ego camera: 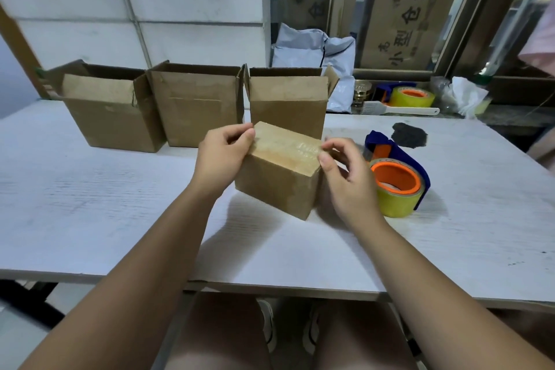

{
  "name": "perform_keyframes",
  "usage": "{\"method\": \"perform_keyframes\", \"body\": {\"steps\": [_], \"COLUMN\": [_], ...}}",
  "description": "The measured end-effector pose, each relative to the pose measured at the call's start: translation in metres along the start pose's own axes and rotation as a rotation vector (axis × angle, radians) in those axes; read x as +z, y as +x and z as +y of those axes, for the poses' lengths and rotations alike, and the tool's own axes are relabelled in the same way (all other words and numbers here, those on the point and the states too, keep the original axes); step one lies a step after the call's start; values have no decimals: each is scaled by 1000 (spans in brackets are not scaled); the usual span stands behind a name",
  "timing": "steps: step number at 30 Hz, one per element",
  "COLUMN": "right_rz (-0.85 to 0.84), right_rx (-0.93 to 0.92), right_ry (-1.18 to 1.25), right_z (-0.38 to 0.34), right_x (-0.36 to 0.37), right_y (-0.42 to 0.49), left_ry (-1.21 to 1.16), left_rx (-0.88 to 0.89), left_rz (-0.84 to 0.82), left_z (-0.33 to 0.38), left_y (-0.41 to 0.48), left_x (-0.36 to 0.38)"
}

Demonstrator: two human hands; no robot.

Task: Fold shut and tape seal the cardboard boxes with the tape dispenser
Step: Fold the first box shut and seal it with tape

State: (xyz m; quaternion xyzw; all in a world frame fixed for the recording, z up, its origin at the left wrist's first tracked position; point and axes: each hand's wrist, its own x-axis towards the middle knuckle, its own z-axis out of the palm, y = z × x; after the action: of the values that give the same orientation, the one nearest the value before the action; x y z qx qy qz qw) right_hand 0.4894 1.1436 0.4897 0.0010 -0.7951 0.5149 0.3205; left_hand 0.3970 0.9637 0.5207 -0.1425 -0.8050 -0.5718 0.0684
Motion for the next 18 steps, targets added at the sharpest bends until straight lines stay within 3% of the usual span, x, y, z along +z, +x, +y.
{"method": "perform_keyframes", "body": {"steps": [4, 7, 10, 14, 18], "right_rz": [80, -32, -77, -53, -113], "right_rx": [-32, -27, 40, 58, 124], "right_ry": [-217, -373, -303, -255, -181], "right_z": [-16, -29, -27, -25, -29], "right_x": [0, 3, 0, -9, -16], "right_y": [1, -3, 1, 14, 25], "left_ry": [214, 265, 210, 19, -23], "left_rx": [97, 141, 124, 124, 149], "left_rz": [207, 268, 263, 13, -249], "left_z": [6, 9, 7, -3, -7], "left_y": [-13, -18, -25, -33, -41], "left_x": [0, -1, -6, -22, -36]}}
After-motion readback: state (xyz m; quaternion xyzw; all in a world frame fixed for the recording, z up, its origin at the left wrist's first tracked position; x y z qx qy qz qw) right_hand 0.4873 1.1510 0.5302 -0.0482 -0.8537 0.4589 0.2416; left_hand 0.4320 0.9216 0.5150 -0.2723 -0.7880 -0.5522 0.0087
